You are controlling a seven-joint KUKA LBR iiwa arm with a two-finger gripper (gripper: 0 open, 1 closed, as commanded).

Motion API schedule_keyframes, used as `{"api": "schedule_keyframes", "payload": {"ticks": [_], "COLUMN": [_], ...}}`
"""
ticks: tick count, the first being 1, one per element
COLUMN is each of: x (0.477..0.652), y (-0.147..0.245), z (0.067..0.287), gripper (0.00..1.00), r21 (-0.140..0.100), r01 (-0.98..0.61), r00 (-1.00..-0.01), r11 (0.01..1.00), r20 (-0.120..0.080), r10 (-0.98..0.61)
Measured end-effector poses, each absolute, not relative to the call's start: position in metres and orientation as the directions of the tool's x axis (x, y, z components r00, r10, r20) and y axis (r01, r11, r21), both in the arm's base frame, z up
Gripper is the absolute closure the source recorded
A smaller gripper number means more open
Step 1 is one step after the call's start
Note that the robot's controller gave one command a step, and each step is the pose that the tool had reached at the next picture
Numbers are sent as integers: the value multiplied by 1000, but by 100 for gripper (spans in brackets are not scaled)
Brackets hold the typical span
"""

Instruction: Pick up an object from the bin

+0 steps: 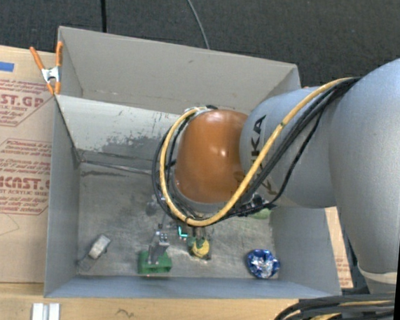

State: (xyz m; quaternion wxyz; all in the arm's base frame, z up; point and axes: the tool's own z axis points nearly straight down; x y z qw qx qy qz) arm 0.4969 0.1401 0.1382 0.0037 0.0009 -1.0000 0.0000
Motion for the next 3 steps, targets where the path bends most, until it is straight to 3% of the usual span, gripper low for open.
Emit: {"api": "schedule_keyframes", "payload": {"ticks": [1, 2, 3], "x": [490, 488, 508], "y": [107, 106, 113], "z": [73, 74, 224], "gripper": [0, 100, 100], "r21": [0, 0, -4], "r01": [-437, -437, -623], "r00": [-899, -900, -782], "r11": [899, 900, 782], "r20": [-12, -2, -9], "r10": [-437, -437, -623]}}
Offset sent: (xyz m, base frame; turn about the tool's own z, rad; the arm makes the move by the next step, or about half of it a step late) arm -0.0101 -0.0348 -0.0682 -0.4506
